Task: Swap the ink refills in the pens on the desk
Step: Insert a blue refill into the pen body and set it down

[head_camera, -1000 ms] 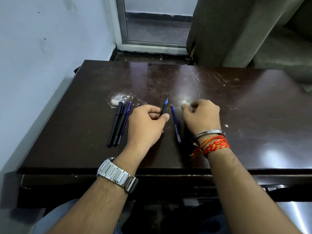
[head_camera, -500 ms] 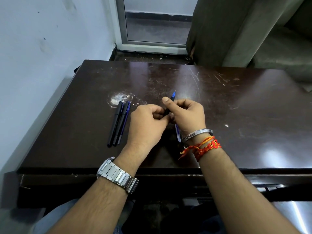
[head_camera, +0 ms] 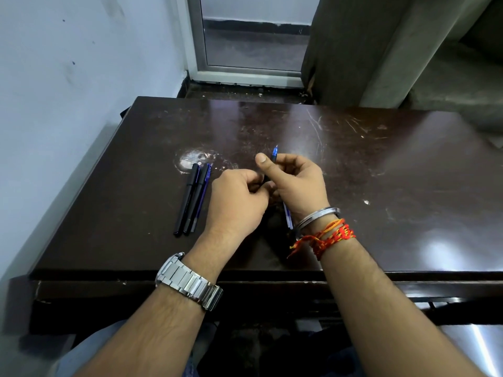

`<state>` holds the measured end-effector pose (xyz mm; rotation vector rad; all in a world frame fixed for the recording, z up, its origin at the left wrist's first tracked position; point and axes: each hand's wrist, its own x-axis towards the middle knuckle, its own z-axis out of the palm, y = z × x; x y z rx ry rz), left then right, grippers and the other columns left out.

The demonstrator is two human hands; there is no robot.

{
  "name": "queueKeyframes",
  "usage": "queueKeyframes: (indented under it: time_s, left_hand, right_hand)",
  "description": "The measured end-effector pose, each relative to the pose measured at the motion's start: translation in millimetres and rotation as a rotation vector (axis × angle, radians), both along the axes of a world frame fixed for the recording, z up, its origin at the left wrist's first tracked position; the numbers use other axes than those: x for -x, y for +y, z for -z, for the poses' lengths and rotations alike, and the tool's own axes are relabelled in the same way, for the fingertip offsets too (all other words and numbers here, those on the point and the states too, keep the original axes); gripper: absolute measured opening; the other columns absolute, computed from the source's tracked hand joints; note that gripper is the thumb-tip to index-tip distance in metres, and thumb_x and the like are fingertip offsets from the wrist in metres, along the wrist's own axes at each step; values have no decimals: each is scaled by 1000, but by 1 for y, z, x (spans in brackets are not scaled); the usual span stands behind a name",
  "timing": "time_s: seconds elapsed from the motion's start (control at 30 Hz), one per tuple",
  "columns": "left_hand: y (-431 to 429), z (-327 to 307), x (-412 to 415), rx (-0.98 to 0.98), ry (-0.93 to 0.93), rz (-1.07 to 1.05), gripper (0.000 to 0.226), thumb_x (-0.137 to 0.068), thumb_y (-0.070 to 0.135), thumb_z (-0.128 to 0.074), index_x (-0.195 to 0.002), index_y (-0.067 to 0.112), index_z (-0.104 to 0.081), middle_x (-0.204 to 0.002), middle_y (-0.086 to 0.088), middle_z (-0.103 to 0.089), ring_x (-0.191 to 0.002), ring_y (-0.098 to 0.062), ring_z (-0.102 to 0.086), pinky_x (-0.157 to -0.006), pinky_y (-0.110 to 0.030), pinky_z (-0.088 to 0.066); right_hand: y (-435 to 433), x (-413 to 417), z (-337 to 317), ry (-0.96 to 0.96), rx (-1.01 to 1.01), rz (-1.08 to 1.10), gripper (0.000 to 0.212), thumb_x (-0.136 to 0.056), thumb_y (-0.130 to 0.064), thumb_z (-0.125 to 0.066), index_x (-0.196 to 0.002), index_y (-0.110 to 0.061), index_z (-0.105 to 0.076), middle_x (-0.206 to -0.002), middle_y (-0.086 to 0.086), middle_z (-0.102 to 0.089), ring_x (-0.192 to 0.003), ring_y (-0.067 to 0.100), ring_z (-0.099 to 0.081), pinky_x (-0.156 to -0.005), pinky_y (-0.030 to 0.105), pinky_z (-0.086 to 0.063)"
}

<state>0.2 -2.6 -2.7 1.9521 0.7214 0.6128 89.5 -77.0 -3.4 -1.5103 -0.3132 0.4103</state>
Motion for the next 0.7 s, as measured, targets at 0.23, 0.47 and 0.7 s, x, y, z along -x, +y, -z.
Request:
queueKeyframes:
  time_s: [0.23, 0.47, 0.7]
  left_hand:
    - [0, -2, 0, 11, -6, 12, 7, -85, 19, -73, -81, 19, -79, -68, 4, -75, -65, -11, -72, -64, -33, -60]
    - [0, -2, 0, 21, -18, 2, 7, -85, 21, -73, -82, 19, -80, -67, 4, -75, -65, -12, -72, -65, -37, -60]
    - [0, -2, 0, 9, -24, -9, 6, -84, 21, -74, -80, 21, -79, -64, 6, -74, -61, -10, -70, -63, -39, -60]
  right_hand:
    - [3, 0, -1, 69, -91, -19, 6, -87, -14, -70, -92, -12, -70, -71, 2, -67, -61, 15, -62, -62, 38, -56]
    - [5, 2, 0, 89, -91, -15, 10, -92, -8, -61, -101, -10, -63, -78, 3, -72, -63, 17, -66, -60, 32, -56]
    - [6, 2, -1, 22, -79, -1, 16, -92, -7, -60, -105, -16, -60, -80, 0, -71, -75, 24, -69, -75, 44, -58]
